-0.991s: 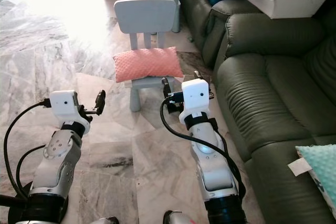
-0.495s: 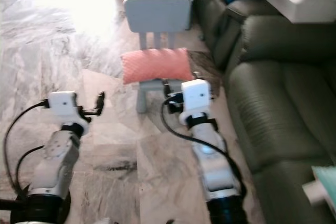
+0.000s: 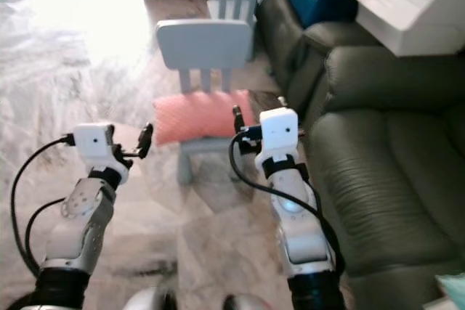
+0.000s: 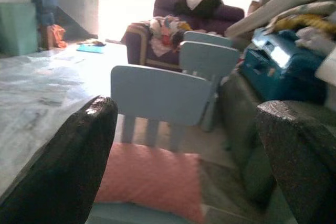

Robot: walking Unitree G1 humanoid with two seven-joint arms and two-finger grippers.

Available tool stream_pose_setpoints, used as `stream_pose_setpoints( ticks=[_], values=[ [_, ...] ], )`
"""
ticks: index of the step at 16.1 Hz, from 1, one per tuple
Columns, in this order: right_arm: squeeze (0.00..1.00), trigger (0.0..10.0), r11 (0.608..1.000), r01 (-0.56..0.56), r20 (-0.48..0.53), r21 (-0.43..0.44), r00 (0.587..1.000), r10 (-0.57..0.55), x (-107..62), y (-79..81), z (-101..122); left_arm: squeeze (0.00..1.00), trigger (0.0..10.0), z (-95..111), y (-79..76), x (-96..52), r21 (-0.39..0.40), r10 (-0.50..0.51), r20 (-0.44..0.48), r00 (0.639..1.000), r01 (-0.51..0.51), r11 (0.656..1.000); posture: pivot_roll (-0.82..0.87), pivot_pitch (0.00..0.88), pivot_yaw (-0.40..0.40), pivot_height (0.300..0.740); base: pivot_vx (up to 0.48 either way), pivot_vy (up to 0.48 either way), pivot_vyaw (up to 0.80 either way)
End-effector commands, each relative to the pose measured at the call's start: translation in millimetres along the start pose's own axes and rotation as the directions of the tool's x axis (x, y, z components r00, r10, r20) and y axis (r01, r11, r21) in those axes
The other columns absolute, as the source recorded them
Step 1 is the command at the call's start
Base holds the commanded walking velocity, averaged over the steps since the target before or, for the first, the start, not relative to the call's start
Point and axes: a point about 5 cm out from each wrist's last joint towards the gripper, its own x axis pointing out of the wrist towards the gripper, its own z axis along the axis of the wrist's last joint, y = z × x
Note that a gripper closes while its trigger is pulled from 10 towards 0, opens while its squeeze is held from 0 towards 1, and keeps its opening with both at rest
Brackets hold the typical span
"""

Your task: Move the pillow to the sofa

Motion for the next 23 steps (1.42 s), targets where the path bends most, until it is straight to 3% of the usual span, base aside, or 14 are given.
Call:
stream_pose_setpoints(
  ticks=[1, 18, 23],
  values=[
    [0.00, 10.0, 1.000, -0.013, -0.002, 0.002, 1.000, 0.013, -0.3, 2.9, 0.6, 0.00, 10.0, -1.1, 2.7, -1.7, 0.002, 0.011, -0.007, 1.000, -0.011, 1.000, -0.12, 0.203, -0.041, 0.740, 0.465, 0.000, 0.00],
    [0.00, 10.0, 1.000, -0.022, -0.006, 0.001, 1.000, 0.022, -1.4, 4.7, 0.2, 0.00, 10.0, -2.2, 3.3, -2.9, -0.014, 0.031, -0.010, 0.999, -0.031, 0.999, -0.12, 0.204, -0.044, 0.740, 0.465, 0.000, 0.00],
    [0.00, 10.0, 0.999, -0.032, -0.008, -0.019, 0.999, 0.032, -2.2, 5.6, -0.4, 0.00, 10.0, -6.3, 3.9, -1.6, -0.013, 0.083, -0.035, 0.996, -0.084, 0.996, -0.12, 0.202, -0.047, 0.740, 0.071, 0.000, 0.16]
  ],
)
